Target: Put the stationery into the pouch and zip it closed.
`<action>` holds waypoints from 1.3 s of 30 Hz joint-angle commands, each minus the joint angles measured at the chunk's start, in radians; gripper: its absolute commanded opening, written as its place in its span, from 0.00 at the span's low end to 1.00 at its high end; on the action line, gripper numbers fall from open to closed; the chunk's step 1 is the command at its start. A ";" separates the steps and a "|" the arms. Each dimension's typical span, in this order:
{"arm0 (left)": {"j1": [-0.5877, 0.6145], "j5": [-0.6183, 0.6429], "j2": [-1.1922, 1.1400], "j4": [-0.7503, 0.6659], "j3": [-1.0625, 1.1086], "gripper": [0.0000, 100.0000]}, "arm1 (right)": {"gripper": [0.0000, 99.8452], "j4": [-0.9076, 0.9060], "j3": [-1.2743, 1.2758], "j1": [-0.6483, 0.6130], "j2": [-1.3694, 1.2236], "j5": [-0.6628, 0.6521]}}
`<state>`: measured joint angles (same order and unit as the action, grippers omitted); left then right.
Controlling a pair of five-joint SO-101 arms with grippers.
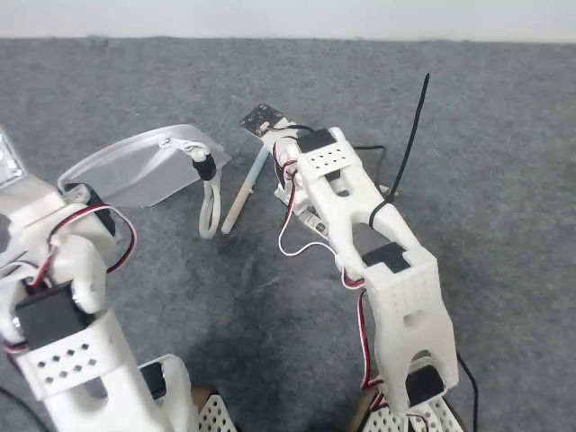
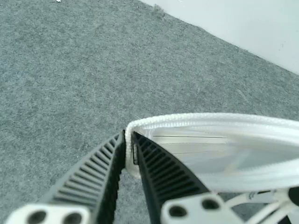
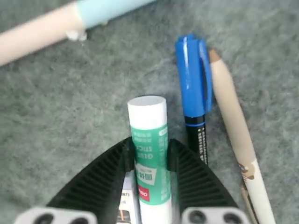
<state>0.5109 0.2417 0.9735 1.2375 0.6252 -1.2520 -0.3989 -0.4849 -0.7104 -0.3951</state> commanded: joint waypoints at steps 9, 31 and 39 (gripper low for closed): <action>0.046 0.008 -0.012 -0.011 0.010 0.01 | 0.01 -0.180 -0.189 0.007 -0.091 -0.025; -0.061 -0.031 -0.012 -0.005 0.035 0.01 | 0.01 -0.266 -0.187 0.048 -0.024 0.021; -0.063 -0.031 -0.012 -0.008 0.036 0.01 | 0.01 -0.320 -0.181 0.050 0.039 0.052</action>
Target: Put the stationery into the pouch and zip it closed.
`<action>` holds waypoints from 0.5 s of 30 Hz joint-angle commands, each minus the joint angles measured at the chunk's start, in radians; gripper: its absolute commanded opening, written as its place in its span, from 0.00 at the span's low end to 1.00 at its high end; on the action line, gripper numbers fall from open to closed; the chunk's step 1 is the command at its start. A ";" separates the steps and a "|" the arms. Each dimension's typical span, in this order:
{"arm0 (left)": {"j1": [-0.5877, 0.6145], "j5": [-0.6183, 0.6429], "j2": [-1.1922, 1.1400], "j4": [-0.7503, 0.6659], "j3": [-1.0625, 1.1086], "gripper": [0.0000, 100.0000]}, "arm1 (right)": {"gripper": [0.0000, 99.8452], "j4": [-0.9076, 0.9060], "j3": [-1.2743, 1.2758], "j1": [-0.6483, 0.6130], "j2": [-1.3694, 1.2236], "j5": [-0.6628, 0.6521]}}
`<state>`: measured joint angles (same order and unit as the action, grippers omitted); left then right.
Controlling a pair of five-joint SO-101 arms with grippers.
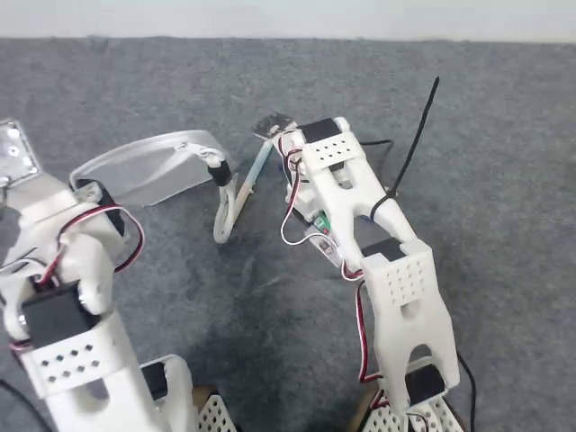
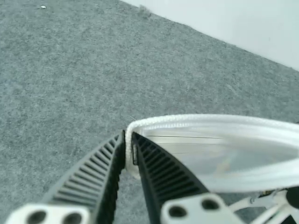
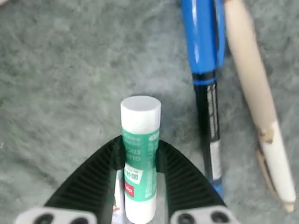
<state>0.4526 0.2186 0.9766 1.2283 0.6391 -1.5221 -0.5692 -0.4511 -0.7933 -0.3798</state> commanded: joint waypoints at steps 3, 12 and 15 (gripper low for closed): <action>-0.005 -0.008 -0.015 0.000 0.022 0.01 | 0.01 -0.054 -0.006 0.018 0.136 0.046; -0.005 -0.008 -0.015 0.000 0.022 0.01 | 0.01 0.030 0.183 0.013 0.300 0.051; -0.005 -0.008 -0.015 0.000 0.022 0.01 | 0.01 0.102 0.302 0.012 0.390 0.051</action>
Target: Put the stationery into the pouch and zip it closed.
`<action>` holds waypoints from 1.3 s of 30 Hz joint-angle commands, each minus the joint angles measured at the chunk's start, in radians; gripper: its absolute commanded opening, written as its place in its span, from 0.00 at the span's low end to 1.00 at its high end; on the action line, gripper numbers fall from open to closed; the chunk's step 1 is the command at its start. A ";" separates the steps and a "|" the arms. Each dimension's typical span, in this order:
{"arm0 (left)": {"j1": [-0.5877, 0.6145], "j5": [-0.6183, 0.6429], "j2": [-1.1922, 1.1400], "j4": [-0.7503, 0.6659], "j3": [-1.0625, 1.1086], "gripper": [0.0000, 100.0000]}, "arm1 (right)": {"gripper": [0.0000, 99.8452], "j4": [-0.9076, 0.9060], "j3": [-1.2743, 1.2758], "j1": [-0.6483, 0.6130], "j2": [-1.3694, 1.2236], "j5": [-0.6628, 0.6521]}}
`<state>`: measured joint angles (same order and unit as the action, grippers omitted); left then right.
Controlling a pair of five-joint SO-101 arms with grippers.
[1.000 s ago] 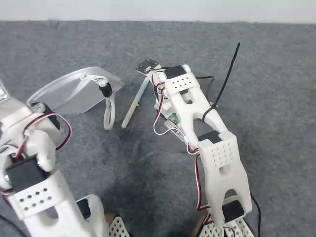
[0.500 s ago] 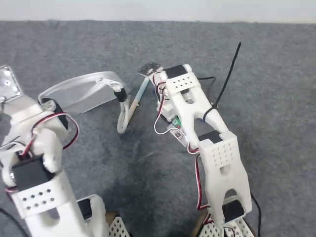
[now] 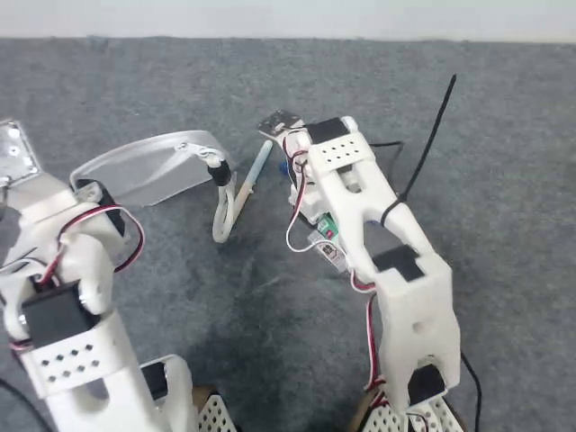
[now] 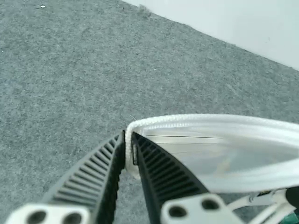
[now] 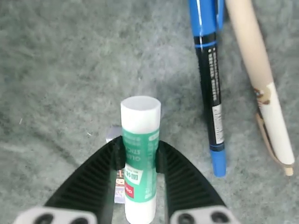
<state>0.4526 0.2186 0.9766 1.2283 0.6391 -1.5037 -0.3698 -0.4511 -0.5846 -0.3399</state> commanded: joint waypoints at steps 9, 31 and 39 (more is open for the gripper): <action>-0.003 -0.008 -0.015 0.000 0.022 0.01 | 0.01 0.275 0.359 0.015 0.404 0.057; -0.006 -0.003 -0.015 0.000 0.024 0.01 | 0.01 0.321 0.496 -0.062 0.742 0.278; -0.006 -0.003 -0.015 0.002 0.024 0.01 | 0.01 0.367 0.589 -0.082 0.862 0.276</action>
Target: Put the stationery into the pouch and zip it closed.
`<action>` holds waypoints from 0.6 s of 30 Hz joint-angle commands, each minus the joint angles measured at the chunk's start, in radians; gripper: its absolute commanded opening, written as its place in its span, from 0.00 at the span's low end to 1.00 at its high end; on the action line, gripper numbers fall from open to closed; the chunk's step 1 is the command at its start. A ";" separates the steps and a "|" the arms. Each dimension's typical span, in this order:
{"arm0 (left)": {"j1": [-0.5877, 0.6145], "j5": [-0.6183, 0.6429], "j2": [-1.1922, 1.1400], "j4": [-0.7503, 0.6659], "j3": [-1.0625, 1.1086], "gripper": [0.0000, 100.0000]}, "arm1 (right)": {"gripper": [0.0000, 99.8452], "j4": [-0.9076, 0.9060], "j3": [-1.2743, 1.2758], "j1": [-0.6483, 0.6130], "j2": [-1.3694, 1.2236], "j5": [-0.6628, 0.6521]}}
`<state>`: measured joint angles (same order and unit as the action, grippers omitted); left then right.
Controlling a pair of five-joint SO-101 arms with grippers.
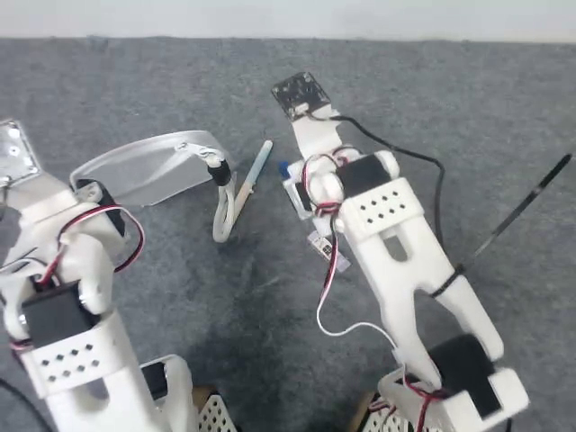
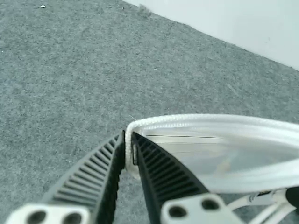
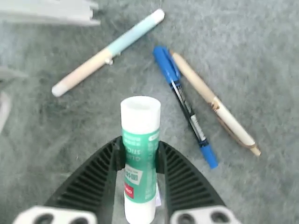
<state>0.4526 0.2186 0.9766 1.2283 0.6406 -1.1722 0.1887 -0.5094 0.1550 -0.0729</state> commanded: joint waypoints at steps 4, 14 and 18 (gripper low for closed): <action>-0.006 -0.003 -0.015 0.002 0.022 0.01 | 0.01 0.094 0.106 -0.038 0.236 0.009; -0.006 -0.003 -0.015 0.005 0.022 0.01 | 0.01 0.556 0.411 -0.039 0.450 0.009; -0.006 -0.003 -0.015 0.005 0.022 0.01 | 0.01 0.710 0.505 -0.054 0.516 0.009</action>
<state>0.4526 0.2186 0.9766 1.2283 0.6421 -0.6168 0.6536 -0.5432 0.5646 -0.0729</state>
